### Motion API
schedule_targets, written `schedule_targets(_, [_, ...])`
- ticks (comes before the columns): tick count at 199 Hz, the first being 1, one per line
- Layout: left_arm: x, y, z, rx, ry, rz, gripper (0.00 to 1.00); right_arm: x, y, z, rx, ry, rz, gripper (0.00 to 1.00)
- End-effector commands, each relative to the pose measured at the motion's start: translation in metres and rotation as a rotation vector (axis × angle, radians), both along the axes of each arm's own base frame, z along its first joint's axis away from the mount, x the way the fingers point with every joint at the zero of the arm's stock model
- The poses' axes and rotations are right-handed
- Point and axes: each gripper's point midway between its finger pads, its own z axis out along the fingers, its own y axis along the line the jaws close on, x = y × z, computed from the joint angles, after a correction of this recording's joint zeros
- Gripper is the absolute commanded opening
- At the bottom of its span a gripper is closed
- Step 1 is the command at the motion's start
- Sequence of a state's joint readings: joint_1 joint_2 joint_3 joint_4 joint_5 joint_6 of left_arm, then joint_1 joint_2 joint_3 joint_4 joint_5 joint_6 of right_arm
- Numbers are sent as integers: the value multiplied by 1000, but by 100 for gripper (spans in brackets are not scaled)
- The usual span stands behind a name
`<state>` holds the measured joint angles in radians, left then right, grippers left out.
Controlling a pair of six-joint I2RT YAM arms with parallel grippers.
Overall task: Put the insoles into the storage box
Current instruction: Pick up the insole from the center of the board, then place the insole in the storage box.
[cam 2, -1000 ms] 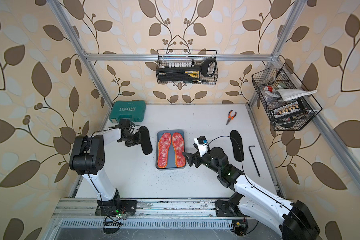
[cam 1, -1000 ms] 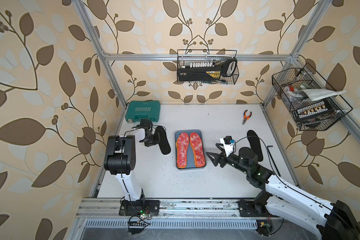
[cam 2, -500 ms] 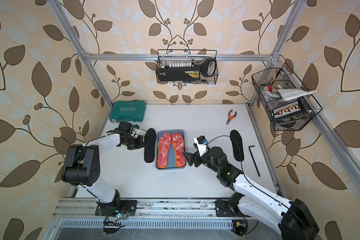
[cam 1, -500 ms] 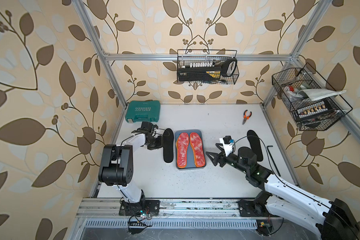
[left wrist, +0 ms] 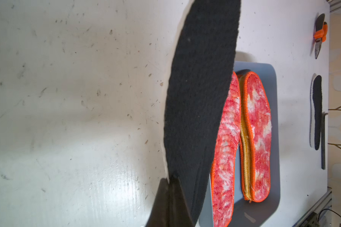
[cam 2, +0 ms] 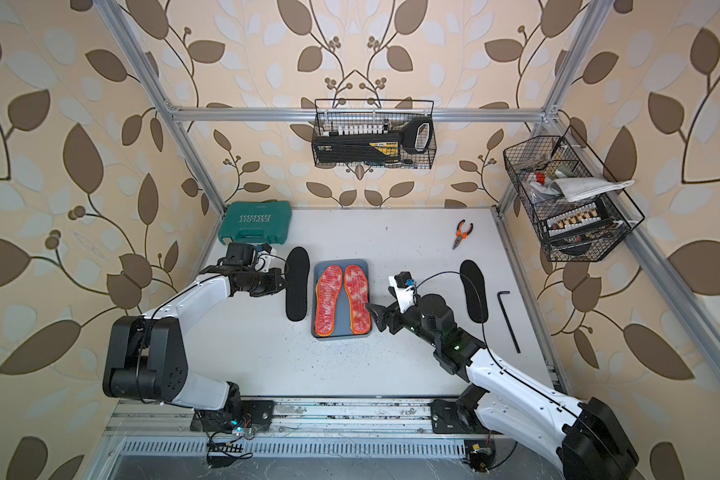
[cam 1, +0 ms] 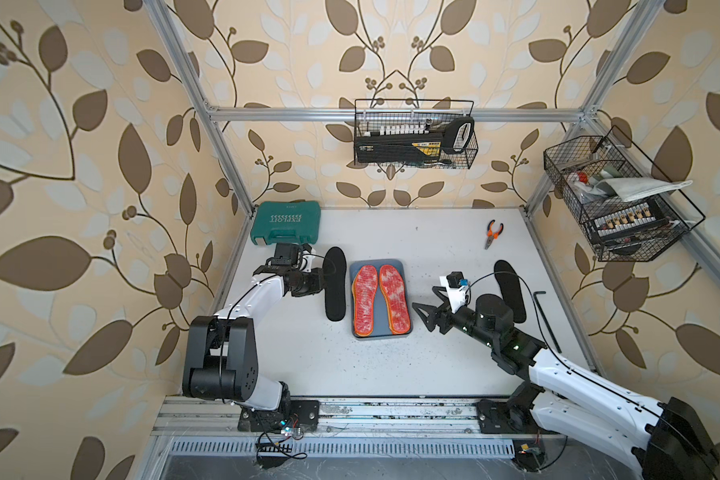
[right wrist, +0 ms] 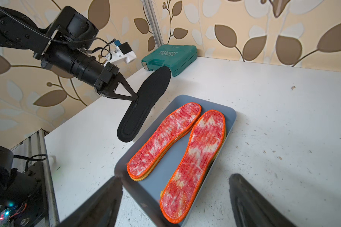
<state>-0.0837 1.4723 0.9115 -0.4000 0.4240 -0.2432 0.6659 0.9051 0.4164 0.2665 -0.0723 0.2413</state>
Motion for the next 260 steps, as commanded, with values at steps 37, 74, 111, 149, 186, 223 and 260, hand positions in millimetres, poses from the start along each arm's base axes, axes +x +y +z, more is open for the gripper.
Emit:
schedule_targets(37, [-7,-25,54,-222,-34,-27,0,0,-4,-2,-11,-23,-20,87])
schedule_targets(74, [-16,-34,68,-303,-37,-36,0,1,-5,-2,-8,-26,-26,87])
schedule_targets(111, [-25,-52,60,-350,11,-72,0,2,-5,-3,-10,-23,-28,88])
schedule_targets(149, [-30,-72,54,-355,-2,-85,0,3,-5,-4,-14,-19,-32,88])
schedule_targets(186, [-32,-91,40,-320,20,-97,0,5,-3,-6,-19,-12,-33,88])
schedule_targets(223, [-35,-102,22,-300,60,-113,0,4,-5,-5,-19,-13,-39,88])
schedule_targets(260, [-38,-102,2,-278,113,-113,0,5,-5,-6,-25,-8,-40,88])
